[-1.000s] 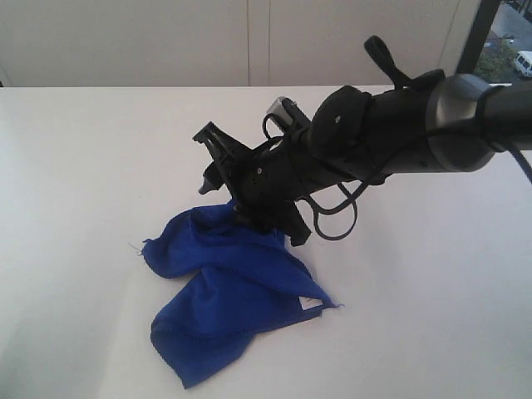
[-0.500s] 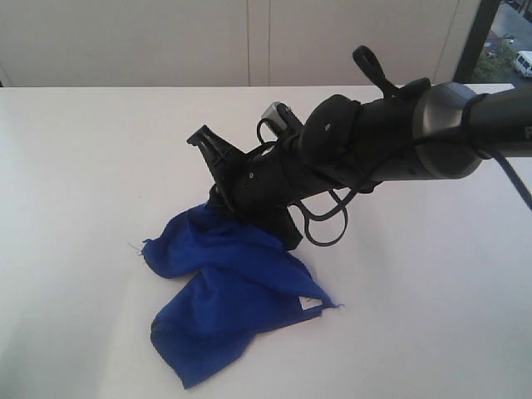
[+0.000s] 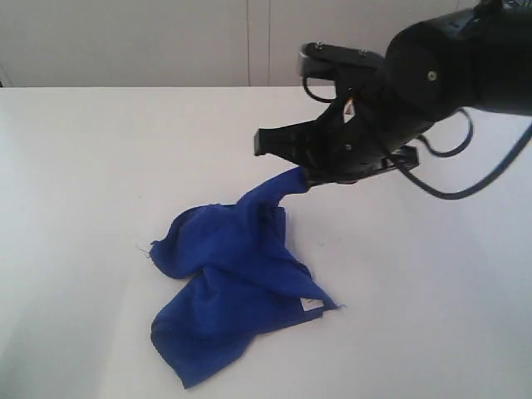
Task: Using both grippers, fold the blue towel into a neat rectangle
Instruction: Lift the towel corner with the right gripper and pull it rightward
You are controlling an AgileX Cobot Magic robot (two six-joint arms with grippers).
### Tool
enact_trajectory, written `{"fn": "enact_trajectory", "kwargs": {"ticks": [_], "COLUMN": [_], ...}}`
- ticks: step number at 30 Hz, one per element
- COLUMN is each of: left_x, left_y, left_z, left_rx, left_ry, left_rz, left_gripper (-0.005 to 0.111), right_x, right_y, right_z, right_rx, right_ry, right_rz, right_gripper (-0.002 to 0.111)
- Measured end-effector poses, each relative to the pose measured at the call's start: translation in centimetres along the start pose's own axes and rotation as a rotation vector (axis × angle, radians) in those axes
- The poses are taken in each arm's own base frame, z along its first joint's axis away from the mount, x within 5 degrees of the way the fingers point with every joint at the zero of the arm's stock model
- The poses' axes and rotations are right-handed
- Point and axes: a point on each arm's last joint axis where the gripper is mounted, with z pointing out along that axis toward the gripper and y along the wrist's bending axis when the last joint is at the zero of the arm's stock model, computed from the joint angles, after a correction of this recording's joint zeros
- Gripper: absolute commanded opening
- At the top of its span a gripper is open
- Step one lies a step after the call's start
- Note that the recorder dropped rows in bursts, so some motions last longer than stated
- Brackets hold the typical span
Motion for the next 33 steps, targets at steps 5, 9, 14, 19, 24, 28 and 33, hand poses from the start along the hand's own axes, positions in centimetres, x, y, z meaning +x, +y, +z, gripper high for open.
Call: {"fn": "enact_trajectory", "kwargs": {"ticks": [5,9,14,19,24,28,33], "left_x": [0.0,0.0,0.0,0.0,0.0,0.0,0.0], "left_y": [0.0,0.0,0.0,0.0,0.0,0.0,0.0], "left_z": [0.0,0.0,0.0,0.0,0.0,0.0,0.0], "left_rx": [0.0,0.0,0.0,0.0,0.0,0.0,0.0], "left_ry": [0.0,0.0,0.0,0.0,0.0,0.0,0.0], "left_rz": [0.0,0.0,0.0,0.0,0.0,0.0,0.0], "left_gripper": [0.0,0.0,0.0,0.0,0.0,0.0,0.0], "right_x": [-0.3,0.5,2.1,3.6,4.0,4.0,4.0], "right_y": [-2.6,-4.7,-6.8,-7.8,-7.9,-7.9,-7.9], "right_z": [-3.6,-5.1,-5.7,-4.5,-4.1,-4.1,-4.1], "right_rx": [0.141,0.177,0.185,0.178,0.162,0.159,0.158], "right_ry": [-0.071,-0.119,-0.172,-0.175,-0.19,-0.194,-0.197], "right_rz": [-0.137,-0.135,-0.119,-0.132,-0.14,-0.142,-0.144], "right_gripper": [0.0,0.0,0.0,0.0,0.0,0.0,0.0]}}
